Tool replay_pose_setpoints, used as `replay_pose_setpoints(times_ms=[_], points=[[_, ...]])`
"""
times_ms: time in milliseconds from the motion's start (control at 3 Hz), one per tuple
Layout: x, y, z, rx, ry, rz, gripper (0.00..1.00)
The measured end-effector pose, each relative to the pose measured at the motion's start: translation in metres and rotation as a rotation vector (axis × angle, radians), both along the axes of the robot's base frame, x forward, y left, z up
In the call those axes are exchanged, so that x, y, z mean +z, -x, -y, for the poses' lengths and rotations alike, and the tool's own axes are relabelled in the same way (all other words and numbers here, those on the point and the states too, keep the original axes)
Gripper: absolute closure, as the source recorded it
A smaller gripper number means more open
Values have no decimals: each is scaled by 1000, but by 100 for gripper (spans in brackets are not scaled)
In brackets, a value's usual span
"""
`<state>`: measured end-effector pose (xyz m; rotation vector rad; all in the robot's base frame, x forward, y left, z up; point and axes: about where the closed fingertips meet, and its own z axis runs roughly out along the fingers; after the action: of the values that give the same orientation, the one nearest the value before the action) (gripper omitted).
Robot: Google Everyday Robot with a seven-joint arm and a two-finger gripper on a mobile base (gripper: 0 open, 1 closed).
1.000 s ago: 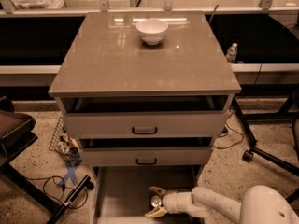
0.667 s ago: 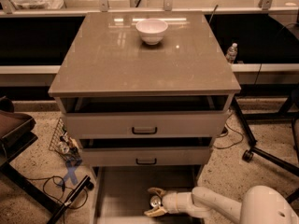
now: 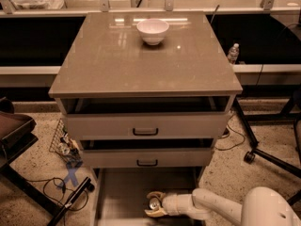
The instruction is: Pick pepsi can from bottom drawer and place on counter
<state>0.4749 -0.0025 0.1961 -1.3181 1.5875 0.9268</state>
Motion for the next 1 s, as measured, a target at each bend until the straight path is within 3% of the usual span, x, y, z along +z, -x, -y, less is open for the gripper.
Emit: replay_pose_setpoints(times_ms=[333, 667, 1000], points=[[1, 0, -5, 8, -30, 1, 100], [28, -2, -8, 11, -122, 25, 100], [96, 2, 6, -11, -218, 68, 100]])
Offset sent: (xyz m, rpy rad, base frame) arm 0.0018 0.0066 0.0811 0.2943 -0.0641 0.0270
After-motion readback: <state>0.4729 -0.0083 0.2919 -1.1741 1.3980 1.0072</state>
